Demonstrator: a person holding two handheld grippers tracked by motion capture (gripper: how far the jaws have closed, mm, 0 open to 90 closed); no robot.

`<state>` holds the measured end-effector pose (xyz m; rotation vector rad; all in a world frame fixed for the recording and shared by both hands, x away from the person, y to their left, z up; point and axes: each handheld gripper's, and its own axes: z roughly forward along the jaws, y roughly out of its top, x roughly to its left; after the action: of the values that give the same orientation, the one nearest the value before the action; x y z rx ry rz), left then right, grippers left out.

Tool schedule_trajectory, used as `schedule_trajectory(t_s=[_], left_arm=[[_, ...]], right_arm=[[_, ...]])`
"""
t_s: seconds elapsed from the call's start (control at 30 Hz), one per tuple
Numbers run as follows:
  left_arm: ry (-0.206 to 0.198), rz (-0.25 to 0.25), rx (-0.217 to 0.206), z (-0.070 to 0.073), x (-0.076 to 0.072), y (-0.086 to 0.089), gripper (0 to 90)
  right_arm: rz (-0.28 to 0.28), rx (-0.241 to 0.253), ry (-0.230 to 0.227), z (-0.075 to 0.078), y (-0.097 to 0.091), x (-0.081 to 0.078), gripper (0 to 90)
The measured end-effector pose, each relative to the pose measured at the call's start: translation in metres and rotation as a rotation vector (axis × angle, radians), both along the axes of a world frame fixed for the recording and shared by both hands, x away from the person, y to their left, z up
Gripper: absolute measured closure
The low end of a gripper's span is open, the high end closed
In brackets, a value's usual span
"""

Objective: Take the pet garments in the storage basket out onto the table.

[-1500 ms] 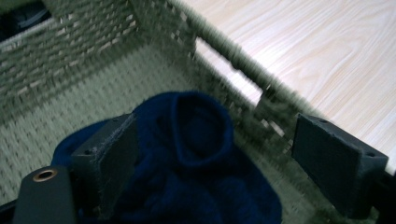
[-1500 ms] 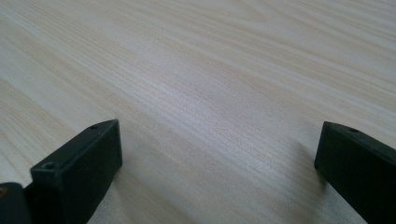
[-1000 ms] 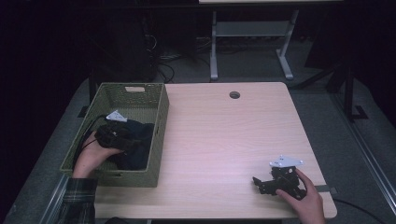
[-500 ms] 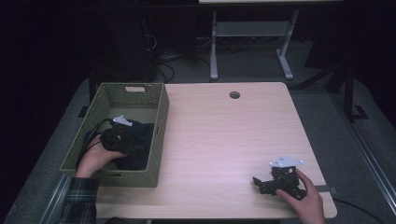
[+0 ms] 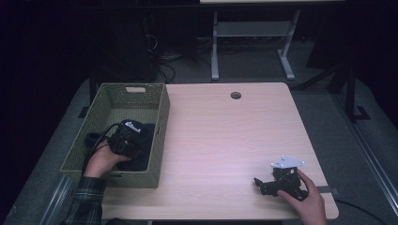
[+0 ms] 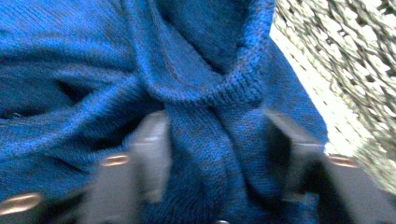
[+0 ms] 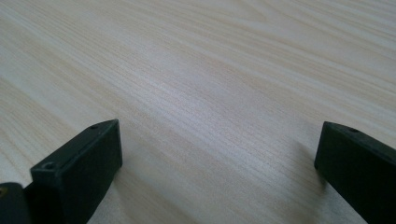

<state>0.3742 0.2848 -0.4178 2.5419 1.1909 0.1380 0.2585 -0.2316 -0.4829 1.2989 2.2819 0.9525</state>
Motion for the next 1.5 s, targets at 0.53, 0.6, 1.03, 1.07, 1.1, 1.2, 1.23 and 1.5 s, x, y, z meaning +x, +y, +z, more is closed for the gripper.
schedule_trajectory(t_s=[0.53, 0.6, 1.03, 1.07, 1.1, 1.2, 1.23, 1.5], left_arm=[[-0.125, 0.094, -0.15, 0.037, -0.004, 0.02, 77.2], [-0.154, 0.101, -0.174, 0.044, -0.006, 0.023, 77.3], [-0.29, 0.117, -0.362, 0.082, -0.011, 0.039, 77.6], [-0.302, 0.124, -0.382, 0.084, -0.011, 0.039, 77.5], [-0.302, 0.124, -0.382, 0.084, -0.011, 0.039, 77.6], [-0.334, 0.128, -0.453, 0.091, -0.012, 0.043, 77.6], [-0.34, 0.129, -0.473, 0.093, -0.012, 0.044, 77.6], [-0.421, 0.104, -0.542, 0.119, -0.013, 0.035, 77.8]], right_arm=[[0.0, 0.0, 0.001, 0.0, 0.0, 0.0, 0.5], [0.0, 0.0, 0.001, 0.0, 0.0, 0.0, 0.5], [0.001, 0.0, 0.0, 0.0, 0.0, 0.0, 0.5], [0.0, 0.0, 0.001, 0.0, 0.0, 0.0, 0.5], [0.0, 0.0, 0.001, 0.0, 0.0, 0.0, 0.5], [0.0, 0.0, 0.0, 0.0, 0.0, 0.0, 0.5], [0.0, 0.0, 0.0, 0.0, 0.0, 0.0, 0.5], [0.0, 0.0, 0.001, 0.0, 0.0, 0.0, 0.5]])
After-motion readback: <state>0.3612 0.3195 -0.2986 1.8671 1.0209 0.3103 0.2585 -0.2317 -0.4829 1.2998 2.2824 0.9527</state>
